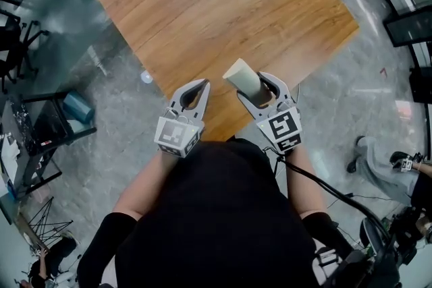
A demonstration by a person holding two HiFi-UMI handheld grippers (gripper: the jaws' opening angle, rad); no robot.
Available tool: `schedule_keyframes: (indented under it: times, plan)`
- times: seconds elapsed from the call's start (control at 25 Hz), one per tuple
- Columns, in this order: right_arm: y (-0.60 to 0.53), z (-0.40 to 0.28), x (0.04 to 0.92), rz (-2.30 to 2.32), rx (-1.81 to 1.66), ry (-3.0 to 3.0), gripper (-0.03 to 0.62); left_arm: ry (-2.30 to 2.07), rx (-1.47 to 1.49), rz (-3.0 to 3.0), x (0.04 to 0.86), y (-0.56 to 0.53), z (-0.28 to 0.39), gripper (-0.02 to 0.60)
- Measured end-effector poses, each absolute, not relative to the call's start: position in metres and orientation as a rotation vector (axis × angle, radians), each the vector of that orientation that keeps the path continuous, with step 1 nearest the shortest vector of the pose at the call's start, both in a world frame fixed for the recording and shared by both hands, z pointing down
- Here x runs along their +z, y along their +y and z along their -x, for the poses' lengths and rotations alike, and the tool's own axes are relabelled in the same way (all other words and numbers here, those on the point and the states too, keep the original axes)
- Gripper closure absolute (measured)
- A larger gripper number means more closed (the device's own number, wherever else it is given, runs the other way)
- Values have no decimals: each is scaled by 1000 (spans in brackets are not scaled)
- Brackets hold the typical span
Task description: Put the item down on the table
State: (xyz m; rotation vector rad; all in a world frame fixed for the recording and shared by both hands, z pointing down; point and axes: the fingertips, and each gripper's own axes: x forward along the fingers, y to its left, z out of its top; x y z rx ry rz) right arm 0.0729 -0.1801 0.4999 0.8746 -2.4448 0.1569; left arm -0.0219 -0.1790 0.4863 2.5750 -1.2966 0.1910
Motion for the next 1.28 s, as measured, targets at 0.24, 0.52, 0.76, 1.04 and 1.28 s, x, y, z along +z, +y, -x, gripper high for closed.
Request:
schedule_keyframes:
  times: [0.24, 0.52, 0.76, 1.04, 1.28]
  plan:
    - [-204, -59, 566, -717, 109, -2304, 342, -1341, 206, -2551, 489, -175, 35, 578]
    - [-217, -34, 655, -453, 91, -2130, 342, -1366, 226, -2502, 499, -175, 48, 578]
    - [-222, -25, 703, -216, 56, -2023, 342, -1367, 253, -2464, 510, -172, 49, 578]
    - [-228, -22, 718, -136, 78, -2000, 342, -1391, 262, -2425, 520, -173, 56, 578]
    - [-228, -17, 720, -89, 94, -2011, 342, -1385, 265, -2423, 524, -179, 56, 578]
